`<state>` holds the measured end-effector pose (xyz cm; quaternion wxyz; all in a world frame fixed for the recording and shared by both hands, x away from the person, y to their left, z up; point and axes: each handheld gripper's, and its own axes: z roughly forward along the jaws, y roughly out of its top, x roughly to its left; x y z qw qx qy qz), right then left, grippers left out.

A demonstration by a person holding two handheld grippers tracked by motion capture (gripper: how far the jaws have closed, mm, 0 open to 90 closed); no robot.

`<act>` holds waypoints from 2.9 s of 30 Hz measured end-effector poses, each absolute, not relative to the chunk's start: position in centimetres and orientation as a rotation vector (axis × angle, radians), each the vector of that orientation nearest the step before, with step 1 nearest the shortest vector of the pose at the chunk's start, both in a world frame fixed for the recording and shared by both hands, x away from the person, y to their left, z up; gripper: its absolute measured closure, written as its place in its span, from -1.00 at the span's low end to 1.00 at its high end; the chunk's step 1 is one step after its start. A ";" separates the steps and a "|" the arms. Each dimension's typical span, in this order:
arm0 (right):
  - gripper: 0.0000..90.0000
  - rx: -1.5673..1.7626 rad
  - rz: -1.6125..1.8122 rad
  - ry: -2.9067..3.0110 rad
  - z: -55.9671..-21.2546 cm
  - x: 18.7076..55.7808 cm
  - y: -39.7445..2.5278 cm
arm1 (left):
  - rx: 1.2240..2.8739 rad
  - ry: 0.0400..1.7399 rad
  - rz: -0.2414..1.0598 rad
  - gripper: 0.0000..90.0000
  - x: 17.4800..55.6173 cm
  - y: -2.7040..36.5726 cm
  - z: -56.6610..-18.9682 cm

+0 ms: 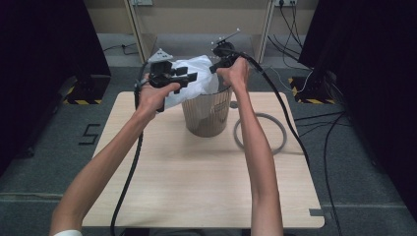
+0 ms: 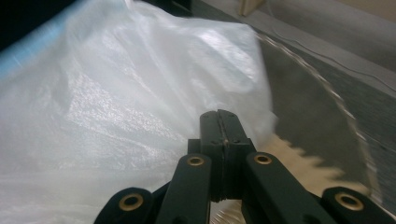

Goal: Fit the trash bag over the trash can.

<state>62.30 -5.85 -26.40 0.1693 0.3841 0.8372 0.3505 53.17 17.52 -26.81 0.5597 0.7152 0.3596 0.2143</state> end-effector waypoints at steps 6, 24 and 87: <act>1.00 1.117 0.953 2.362 -26.7 62.3 -7.7 | 1.610 1.019 0.459 -0.34 54.1 21.1 -27.0; 0.97 1.122 0.958 2.335 -26.9 62.3 -8.8 | 1.689 1.083 0.336 0.51 55.2 23.5 -29.4; 0.65 0.894 1.276 2.597 -22.5 60.0 0.2 | 1.911 0.713 0.560 0.89 51.8 14.0 -27.2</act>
